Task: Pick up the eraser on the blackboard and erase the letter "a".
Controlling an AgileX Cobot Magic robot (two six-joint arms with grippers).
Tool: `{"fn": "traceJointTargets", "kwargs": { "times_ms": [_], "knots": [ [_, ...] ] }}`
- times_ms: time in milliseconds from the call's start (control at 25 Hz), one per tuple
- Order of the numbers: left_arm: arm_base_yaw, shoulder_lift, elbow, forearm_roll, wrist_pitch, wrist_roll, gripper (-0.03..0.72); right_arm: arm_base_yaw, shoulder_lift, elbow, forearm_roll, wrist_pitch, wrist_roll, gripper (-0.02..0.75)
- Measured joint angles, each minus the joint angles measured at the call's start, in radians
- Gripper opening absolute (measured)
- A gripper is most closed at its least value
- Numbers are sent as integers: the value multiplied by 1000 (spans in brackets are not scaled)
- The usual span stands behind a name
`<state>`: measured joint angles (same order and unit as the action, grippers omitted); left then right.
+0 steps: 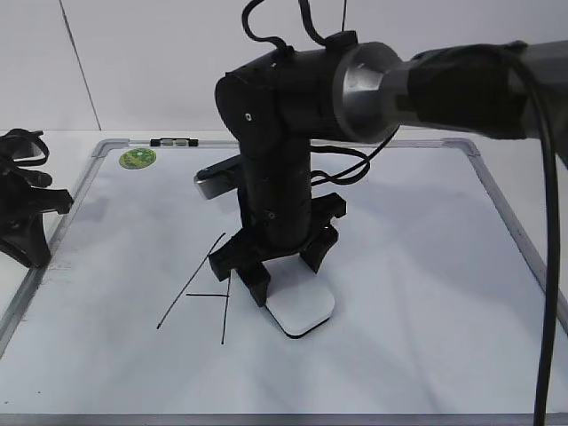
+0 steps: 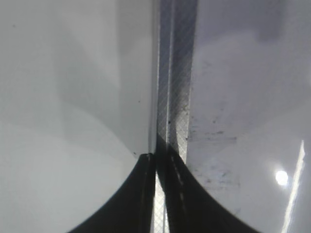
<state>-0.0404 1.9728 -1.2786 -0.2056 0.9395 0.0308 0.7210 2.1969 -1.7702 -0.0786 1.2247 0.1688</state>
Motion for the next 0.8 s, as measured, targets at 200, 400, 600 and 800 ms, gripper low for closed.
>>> {"fn": "traceJointTargets", "kwargs": {
  "times_ms": [200, 400, 600, 800],
  "knots": [
    [0, 0, 0, -2, -2, 0, 43, -45, 0, -2, 34, 0, 14, 534],
    [0, 0, 0, -4, -2, 0, 43, -89, 0, -3, 30, -2, 24, 534],
    [0, 0, 0, -6, -4, 0, 43, -93, -4, -3, 30, -2, 26, 534],
    [0, 0, 0, -6, -4, 0, 43, -104, -47, 8, 5, -3, 29, 534]
  ]
}}
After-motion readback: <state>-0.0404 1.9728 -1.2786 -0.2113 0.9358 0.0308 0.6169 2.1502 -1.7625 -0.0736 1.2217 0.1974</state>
